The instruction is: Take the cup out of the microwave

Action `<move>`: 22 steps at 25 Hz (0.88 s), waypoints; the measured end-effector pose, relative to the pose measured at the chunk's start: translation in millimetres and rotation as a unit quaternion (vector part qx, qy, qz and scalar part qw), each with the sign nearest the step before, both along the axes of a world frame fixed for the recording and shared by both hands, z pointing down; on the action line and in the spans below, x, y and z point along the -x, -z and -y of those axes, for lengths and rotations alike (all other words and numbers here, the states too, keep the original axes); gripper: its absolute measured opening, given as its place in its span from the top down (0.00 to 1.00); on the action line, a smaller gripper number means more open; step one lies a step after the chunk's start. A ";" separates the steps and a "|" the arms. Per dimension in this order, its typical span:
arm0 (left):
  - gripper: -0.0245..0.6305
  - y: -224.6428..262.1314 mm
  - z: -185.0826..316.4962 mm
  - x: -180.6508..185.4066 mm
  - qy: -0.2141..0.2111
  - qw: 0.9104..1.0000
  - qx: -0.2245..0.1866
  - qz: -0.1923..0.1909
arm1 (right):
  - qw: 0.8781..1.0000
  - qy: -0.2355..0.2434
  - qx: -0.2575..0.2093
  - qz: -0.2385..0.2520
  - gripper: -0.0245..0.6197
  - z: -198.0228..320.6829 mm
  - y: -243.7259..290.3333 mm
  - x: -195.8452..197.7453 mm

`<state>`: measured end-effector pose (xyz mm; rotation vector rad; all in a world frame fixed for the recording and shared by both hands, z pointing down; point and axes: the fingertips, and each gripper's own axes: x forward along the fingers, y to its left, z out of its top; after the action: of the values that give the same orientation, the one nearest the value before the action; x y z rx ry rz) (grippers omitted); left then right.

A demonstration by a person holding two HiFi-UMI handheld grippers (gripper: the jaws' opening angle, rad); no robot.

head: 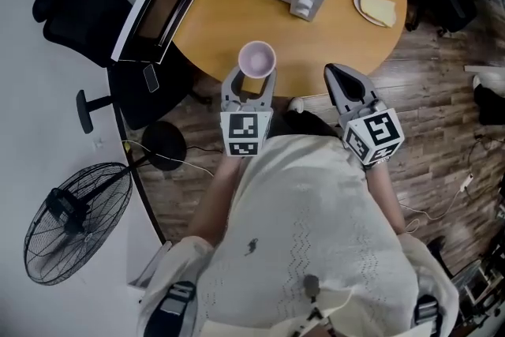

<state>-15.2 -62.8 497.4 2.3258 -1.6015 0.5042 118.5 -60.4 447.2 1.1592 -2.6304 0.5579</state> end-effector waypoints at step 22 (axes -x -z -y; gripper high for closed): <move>0.58 124.5 -6.3 -4.1 -0.030 0.999 -0.028 -0.017 | 0.992 -0.032 -0.115 0.044 0.95 -5.9 136.8 -40.4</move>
<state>-11.1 -56.5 373.0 2.4155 -1.5541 0.4358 158.9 -54.6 310.4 1.3170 -2.8004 0.3294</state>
